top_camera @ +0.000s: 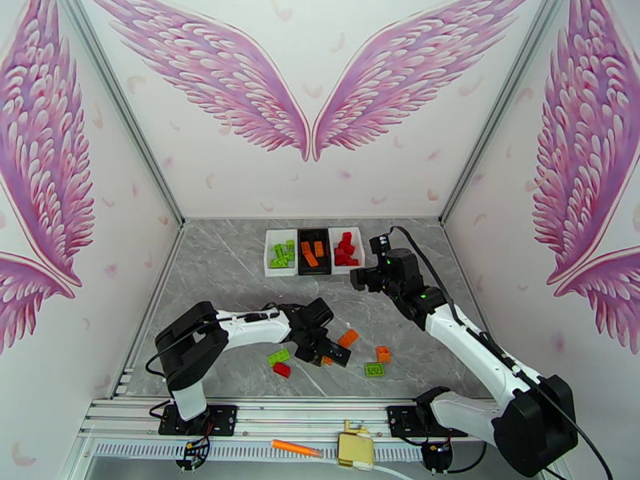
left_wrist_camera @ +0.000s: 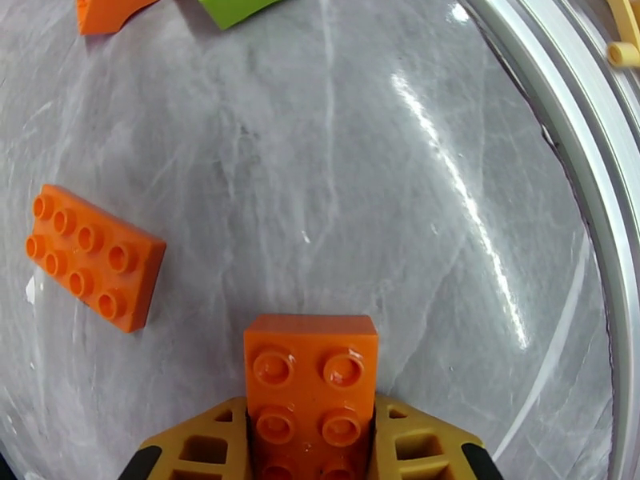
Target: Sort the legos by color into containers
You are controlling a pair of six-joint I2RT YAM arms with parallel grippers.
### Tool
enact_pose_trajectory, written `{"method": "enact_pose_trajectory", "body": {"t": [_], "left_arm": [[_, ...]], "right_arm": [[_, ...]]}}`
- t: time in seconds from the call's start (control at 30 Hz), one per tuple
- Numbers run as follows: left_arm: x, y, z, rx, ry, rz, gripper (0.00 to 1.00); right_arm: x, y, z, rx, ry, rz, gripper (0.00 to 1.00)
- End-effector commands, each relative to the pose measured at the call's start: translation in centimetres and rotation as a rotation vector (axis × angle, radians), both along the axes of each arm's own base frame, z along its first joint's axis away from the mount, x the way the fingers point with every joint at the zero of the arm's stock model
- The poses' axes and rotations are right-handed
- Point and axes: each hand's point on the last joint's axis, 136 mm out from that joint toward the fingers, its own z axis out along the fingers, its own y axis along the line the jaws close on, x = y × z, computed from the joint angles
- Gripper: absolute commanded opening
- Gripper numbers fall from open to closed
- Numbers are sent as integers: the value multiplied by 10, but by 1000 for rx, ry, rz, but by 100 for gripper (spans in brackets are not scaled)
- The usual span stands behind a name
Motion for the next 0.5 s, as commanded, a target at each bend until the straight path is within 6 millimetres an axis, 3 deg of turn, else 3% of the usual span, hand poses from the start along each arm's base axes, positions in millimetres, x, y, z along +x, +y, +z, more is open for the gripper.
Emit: {"method": "enact_pose_trajectory", "body": {"t": [0.0, 0.23, 0.47], "left_arm": [[3, -6, 10, -44, -18, 26, 23], [13, -16, 52, -241, 22, 170, 23], [57, -11, 106, -534, 30, 472, 23]], "right_arm": [[0, 0, 20, 10, -35, 13, 94], [-5, 2, 39, 33, -73, 31, 98], [-19, 10, 58, 67, -111, 104, 99]]}}
